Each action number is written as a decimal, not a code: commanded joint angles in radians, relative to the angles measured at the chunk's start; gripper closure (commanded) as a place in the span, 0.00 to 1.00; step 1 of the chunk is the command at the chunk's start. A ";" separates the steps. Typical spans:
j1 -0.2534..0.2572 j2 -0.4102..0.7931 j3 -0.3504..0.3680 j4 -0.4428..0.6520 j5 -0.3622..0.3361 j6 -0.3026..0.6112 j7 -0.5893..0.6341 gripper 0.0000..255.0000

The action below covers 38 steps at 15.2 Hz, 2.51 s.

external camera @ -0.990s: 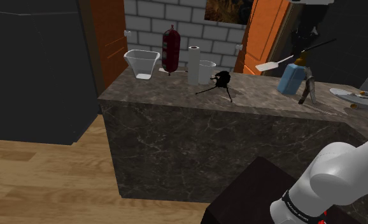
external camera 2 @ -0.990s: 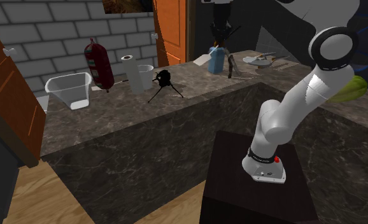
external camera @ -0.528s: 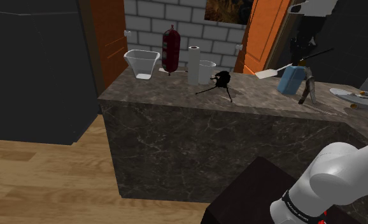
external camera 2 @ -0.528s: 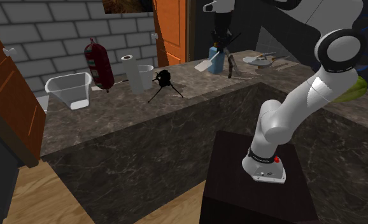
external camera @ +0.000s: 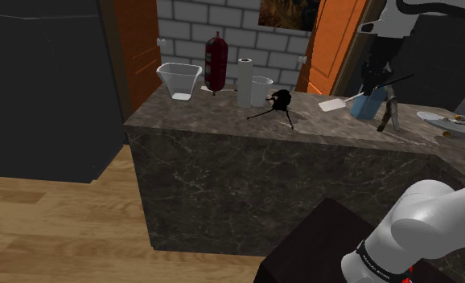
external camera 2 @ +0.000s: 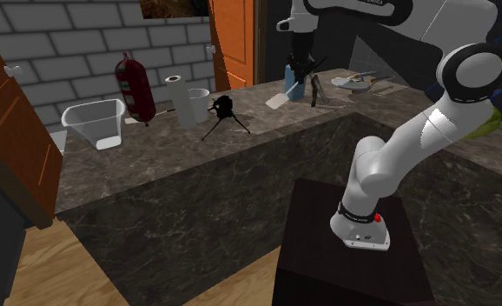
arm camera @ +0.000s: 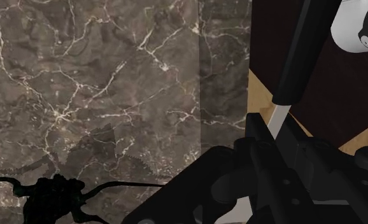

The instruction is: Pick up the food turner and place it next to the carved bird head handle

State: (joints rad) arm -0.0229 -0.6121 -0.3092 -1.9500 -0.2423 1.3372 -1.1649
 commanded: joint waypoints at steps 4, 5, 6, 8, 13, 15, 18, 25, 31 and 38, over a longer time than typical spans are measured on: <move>-0.005 -0.031 -0.005 -0.095 -0.008 0.064 0.011 1.00; -0.006 -0.037 -0.006 -0.112 -0.009 0.076 0.013 1.00; -0.007 -0.042 -0.007 -0.130 -0.011 0.088 0.015 1.00; -0.009 -0.052 -0.010 -0.164 -0.014 0.112 0.018 1.00; -0.013 -0.074 -0.018 -0.247 -0.023 0.173 0.027 1.00; -0.015 -0.081 -0.021 -0.278 -0.027 0.197 0.030 1.00; -0.018 -0.091 -0.027 -0.325 -0.033 0.234 0.035 1.00; -0.025 -0.106 -0.043 -0.427 -0.049 0.322 0.044 1.00; -0.031 -0.110 -0.059 -0.508 -0.064 0.399 0.052 1.00; -0.033 -0.109 -0.066 -0.537 -0.070 0.429 0.055 1.00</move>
State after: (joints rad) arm -0.0563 -0.7213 -0.3752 -2.4867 -0.3120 1.7652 -1.1099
